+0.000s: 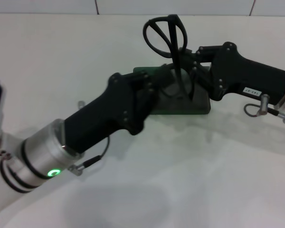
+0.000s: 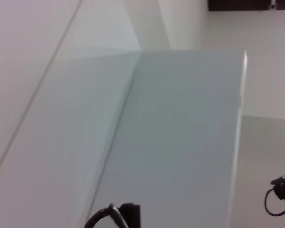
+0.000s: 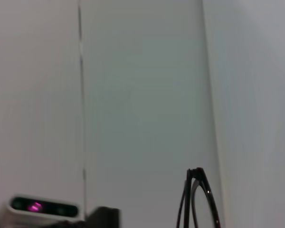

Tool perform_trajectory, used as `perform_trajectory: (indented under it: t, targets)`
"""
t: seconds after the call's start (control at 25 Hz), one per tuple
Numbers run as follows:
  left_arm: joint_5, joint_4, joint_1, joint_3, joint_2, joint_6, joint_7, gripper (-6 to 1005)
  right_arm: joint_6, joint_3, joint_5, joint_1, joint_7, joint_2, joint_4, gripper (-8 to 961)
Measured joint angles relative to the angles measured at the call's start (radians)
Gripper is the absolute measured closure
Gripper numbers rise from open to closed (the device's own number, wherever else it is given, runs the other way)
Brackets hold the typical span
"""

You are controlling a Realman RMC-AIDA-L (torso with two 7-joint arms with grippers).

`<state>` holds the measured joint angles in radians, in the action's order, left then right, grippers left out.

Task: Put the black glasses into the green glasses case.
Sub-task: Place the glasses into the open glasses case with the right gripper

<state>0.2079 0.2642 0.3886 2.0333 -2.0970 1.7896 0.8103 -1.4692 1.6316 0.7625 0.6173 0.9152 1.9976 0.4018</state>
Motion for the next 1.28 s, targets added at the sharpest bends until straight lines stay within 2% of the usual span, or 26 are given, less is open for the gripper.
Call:
perform_trajectory:
  t: [0.12,0.2,0.32,0.44,0.6,0.72,0.8,0.88,1.08,1.16,1.28]
  targets:
    - [-0.008,-0.035,-0.028,-0.04,0.003,0.041,-0.004,966,0.045,-0.001,0.029,0.004,0.036,-0.021,0.024,899]
    - [-0.009,-0.064,-0.047,-0.083,0.005,0.072,-0.004,966,0.096,-0.002,0.085,-0.002,0.092,-0.03,0.09,899]
    - [-0.009,-0.11,-0.066,-0.134,0.011,0.091,-0.005,966,0.194,-0.002,0.269,-0.034,0.227,-0.04,0.277,899]
    - [-0.01,-0.164,-0.07,-0.167,0.015,0.092,-0.008,966,0.281,-0.003,0.54,-0.07,0.419,-0.04,0.508,899]
    - [-0.015,-0.189,-0.076,-0.177,0.022,0.093,-0.023,966,0.307,-0.002,1.062,-0.067,0.806,-0.018,0.847,899]
    - [-0.031,-0.19,-0.09,-0.18,0.034,0.094,-0.032,966,0.247,-0.01,1.395,-0.027,0.993,0.019,0.964,899]
    - [-0.044,-0.191,-0.102,-0.185,0.045,0.095,-0.032,966,0.227,-0.004,1.509,-0.01,1.029,0.028,0.992,898]
    - [-0.047,-0.191,-0.113,-0.19,0.061,0.096,-0.032,966,0.214,0.013,1.561,-0.003,1.039,0.026,1.02,898]
    - [0.016,-0.192,-0.125,-0.177,0.111,0.128,-0.034,965,0.226,0.077,1.563,0.022,1.046,0.029,1.048,898]
    - [0.046,-0.192,-0.122,-0.177,0.121,0.147,-0.035,965,0.238,0.118,1.584,0.04,1.054,0.03,1.041,898]
    - [0.052,-0.191,-0.12,-0.183,0.123,0.164,-0.036,965,0.289,0.19,1.644,0.057,1.071,0.03,1.032,898]
